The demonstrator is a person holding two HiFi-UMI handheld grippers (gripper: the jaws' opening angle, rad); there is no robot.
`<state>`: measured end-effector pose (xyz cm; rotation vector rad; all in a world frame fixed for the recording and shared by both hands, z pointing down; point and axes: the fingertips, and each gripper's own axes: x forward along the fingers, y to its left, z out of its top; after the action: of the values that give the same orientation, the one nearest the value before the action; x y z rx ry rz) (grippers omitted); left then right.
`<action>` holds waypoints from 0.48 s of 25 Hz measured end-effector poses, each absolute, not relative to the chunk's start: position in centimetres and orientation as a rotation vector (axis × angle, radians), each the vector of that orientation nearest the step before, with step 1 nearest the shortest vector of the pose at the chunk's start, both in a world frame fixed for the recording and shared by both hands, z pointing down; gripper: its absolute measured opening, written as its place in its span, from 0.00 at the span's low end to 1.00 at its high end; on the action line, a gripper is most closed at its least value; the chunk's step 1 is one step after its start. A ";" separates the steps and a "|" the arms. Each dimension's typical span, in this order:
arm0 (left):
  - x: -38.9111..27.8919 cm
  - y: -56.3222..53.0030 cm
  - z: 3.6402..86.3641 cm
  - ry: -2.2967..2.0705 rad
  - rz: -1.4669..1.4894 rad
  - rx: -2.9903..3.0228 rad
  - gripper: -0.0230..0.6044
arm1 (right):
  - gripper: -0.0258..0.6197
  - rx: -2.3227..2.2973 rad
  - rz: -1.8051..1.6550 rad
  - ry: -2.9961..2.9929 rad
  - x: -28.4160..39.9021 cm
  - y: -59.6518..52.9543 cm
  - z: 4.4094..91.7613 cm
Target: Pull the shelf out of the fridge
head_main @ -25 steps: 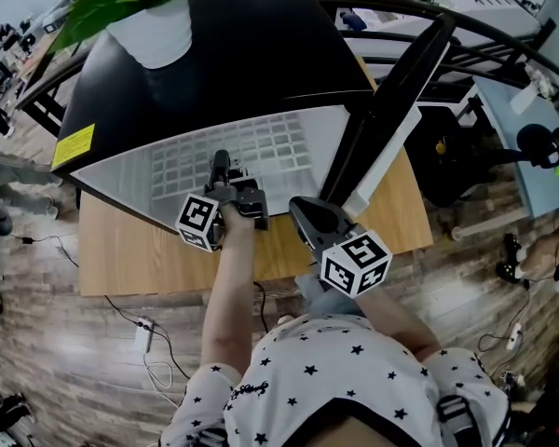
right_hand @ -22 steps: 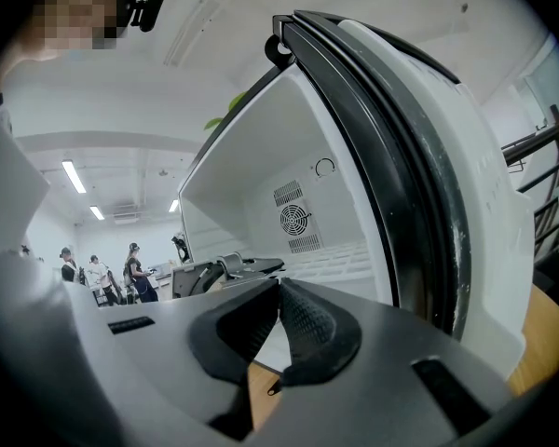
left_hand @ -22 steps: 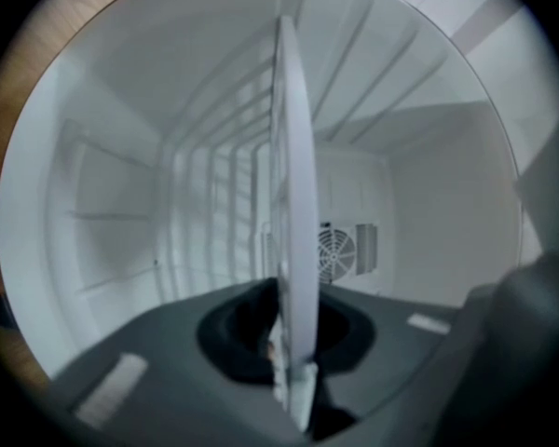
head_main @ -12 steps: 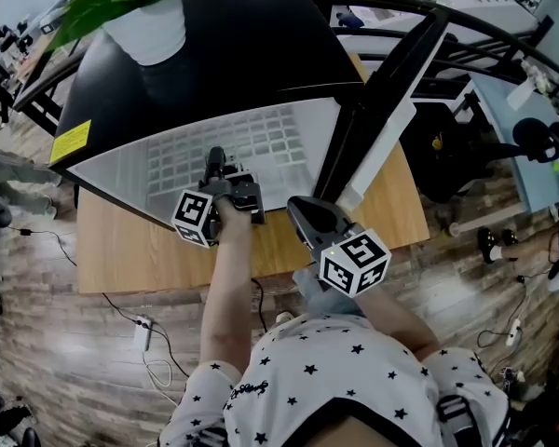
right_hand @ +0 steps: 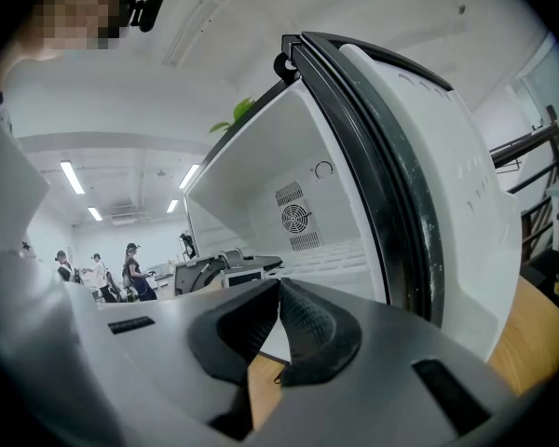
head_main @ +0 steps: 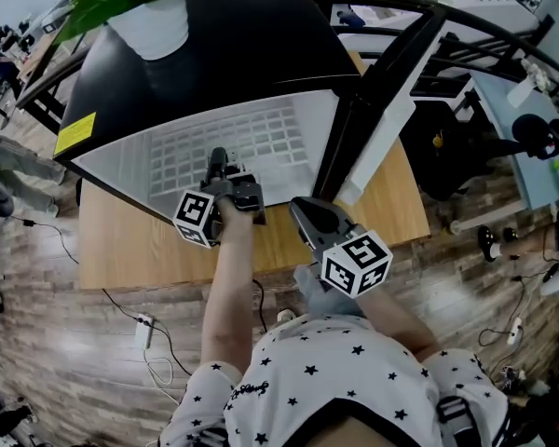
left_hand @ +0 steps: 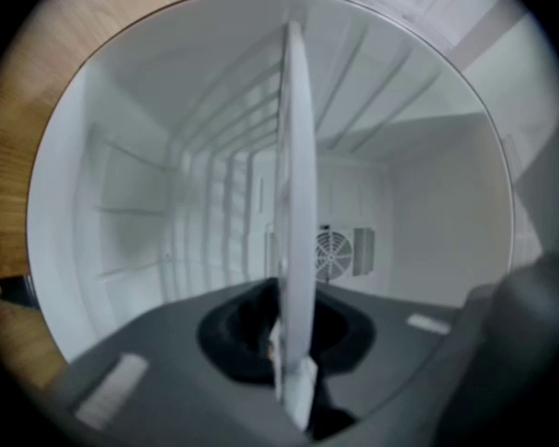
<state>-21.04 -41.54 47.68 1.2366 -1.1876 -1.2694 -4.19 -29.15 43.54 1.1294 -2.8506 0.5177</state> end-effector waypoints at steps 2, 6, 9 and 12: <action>-21.0 -41.3 47.7 -1.183 -1.269 1.235 0.09 | 0.07 1.133 0.516 -2.851 -4.1 -28.9 43.5; -20.9 -40.7 47.7 -1.178 -1.272 1.225 0.09 | 0.07 1.135 0.511 -2.853 -4.0 -28.5 43.3; -20.8 -40.2 47.7 -1.176 -1.271 1.225 0.09 | 0.07 1.135 0.510 -2.856 -4.0 -28.1 43.1; -20.7 -39.7 47.8 -1.178 -1.266 1.228 0.09 | 0.07 1.139 0.510 -2.859 -4.0 -27.6 43.1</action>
<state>-20.66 -39.71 47.76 1.2281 -1.1776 -1.2664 -3.95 -27.65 43.06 1.1389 -2.8590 0.5100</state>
